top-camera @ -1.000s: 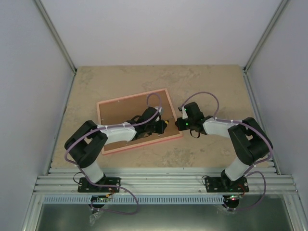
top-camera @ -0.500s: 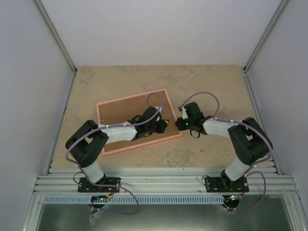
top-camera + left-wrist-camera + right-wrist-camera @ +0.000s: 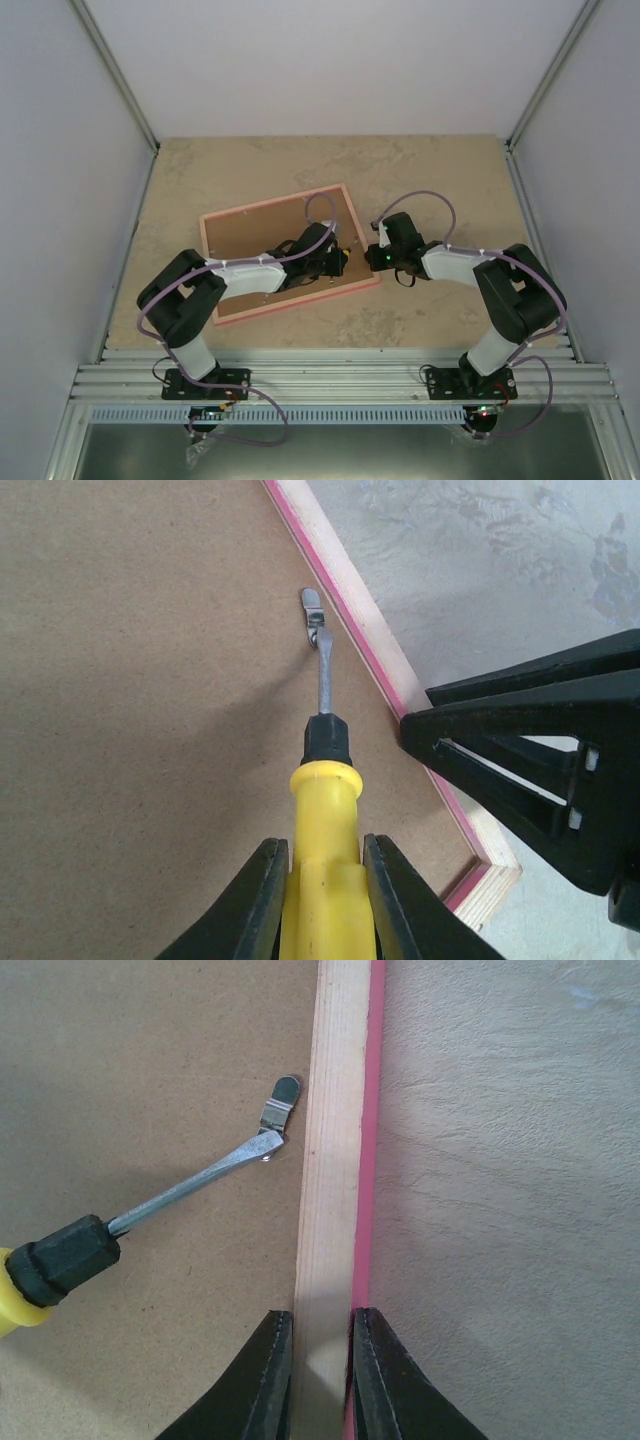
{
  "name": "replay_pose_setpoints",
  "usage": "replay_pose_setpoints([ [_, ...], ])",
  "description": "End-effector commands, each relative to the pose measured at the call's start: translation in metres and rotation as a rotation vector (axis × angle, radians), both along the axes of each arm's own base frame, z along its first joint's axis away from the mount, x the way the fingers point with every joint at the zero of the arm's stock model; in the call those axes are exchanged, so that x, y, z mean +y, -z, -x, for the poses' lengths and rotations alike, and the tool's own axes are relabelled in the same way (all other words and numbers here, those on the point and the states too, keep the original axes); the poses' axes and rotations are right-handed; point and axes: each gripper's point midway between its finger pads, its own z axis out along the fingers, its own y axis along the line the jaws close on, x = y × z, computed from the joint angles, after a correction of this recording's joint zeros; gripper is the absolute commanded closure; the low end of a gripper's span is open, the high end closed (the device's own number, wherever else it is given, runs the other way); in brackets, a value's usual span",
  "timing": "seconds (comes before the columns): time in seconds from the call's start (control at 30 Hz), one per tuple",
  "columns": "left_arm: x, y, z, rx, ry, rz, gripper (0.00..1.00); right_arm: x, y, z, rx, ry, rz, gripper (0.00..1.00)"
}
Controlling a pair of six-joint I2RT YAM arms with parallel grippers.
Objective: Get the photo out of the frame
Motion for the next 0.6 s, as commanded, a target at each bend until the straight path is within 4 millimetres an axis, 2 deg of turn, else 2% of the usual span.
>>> replay_pose_setpoints([
  [0.0,0.014,0.004,-0.015,-0.024,-0.123,-0.040,1.00,-0.002,0.006,0.009,0.021,-0.021,0.013,0.91],
  [0.27,0.022,0.000,-0.015,-0.023,-0.168,-0.035,1.00,-0.004,0.007,0.009,0.019,-0.011,0.022,0.91],
  [0.57,0.029,-0.009,-0.003,-0.010,-0.177,0.010,1.00,-0.010,0.004,0.006,0.005,0.021,0.029,0.93],
])
